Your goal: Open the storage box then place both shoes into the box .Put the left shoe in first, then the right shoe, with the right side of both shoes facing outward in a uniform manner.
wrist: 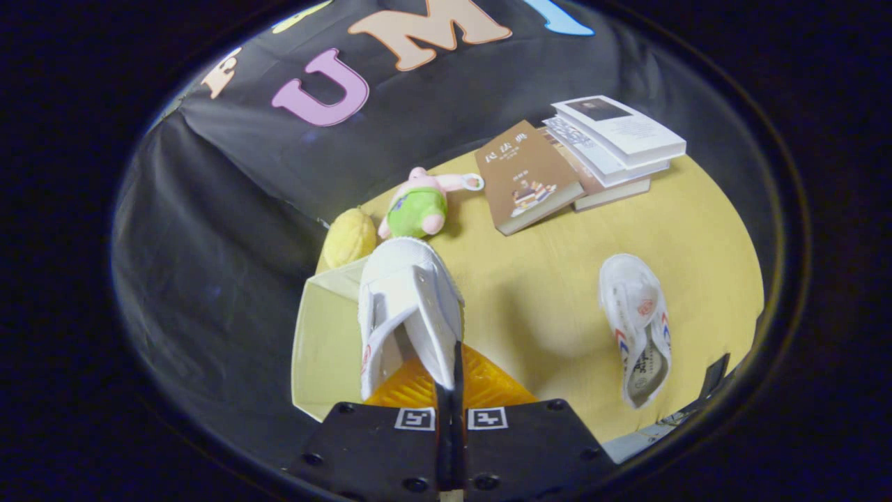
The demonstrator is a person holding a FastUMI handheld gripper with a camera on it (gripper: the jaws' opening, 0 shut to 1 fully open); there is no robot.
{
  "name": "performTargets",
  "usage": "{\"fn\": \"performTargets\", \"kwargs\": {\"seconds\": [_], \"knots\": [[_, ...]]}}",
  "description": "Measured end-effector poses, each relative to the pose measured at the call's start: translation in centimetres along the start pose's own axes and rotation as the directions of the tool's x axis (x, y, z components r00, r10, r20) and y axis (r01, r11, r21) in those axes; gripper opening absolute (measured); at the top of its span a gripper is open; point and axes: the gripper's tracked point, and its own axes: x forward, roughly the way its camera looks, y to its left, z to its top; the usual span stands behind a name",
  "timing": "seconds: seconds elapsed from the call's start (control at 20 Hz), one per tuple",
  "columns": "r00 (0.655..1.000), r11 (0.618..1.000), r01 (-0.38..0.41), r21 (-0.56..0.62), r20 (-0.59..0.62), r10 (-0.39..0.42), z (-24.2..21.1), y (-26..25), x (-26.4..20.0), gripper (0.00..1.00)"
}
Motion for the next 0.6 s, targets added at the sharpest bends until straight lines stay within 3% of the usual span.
{"fn": "performTargets", "kwargs": {"seconds": [0.3, 0.6], "knots": [[0.998, 0.998, -0.057, 0.005, 0.003, 0.057, -1.2, 6.5, 0.8, 0.03], [0.998, 0.998, -0.056, 0.016, 0.019, 0.055, -2.5, 11.2, 3.9, 0.03]]}}
